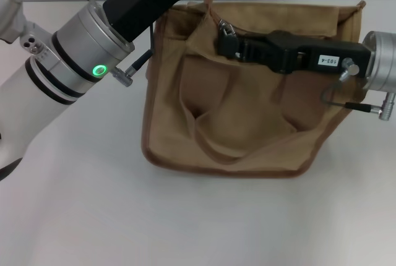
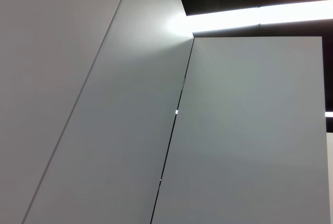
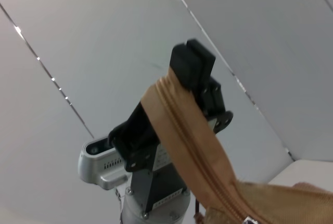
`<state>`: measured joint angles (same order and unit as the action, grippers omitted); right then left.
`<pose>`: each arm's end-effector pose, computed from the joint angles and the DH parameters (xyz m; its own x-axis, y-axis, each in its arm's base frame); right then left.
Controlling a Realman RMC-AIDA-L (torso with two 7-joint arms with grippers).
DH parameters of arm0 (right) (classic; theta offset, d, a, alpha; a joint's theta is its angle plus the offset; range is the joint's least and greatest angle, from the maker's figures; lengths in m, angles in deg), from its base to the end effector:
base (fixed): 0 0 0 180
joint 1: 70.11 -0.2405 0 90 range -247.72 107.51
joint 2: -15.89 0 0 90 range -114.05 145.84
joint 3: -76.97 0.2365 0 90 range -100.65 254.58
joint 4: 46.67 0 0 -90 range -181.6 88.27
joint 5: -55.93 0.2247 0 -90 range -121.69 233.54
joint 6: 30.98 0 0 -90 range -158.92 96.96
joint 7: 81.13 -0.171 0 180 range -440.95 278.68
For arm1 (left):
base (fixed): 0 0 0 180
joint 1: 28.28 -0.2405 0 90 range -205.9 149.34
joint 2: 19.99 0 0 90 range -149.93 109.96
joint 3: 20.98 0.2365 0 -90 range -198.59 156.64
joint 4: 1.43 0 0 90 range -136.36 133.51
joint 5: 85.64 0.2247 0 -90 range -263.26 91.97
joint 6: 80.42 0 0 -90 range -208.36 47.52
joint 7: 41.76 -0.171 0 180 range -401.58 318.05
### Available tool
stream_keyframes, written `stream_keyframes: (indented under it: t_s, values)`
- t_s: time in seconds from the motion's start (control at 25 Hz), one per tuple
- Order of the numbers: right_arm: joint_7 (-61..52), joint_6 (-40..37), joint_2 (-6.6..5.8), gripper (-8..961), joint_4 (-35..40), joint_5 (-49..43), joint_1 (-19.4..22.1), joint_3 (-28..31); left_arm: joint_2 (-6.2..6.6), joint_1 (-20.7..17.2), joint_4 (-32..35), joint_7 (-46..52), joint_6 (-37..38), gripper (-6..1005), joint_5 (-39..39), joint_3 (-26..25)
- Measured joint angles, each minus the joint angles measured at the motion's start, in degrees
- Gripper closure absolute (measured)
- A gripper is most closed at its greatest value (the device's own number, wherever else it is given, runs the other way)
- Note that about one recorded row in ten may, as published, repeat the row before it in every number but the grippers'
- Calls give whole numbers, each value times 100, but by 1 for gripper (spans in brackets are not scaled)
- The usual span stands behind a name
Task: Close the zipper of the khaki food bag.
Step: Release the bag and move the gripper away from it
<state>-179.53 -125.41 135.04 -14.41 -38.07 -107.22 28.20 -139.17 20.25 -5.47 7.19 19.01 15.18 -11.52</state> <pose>0.1560 0.3556 -0.0174 0.5164 -0.5353 -0.6684 -0.5127 -0.8185 0.2594 -0.1088 0.3586 -0.0323 0.2139 0.0111 0.9768 0.3715 -0.9257 -0.0708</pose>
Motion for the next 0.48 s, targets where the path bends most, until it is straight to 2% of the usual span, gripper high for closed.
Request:
stream_keyframes:
  t_s: [0.48]
  values:
    - [-6,45,-25,942,131,61,94,121,0,-74,27,0,18,938,-2,-31]
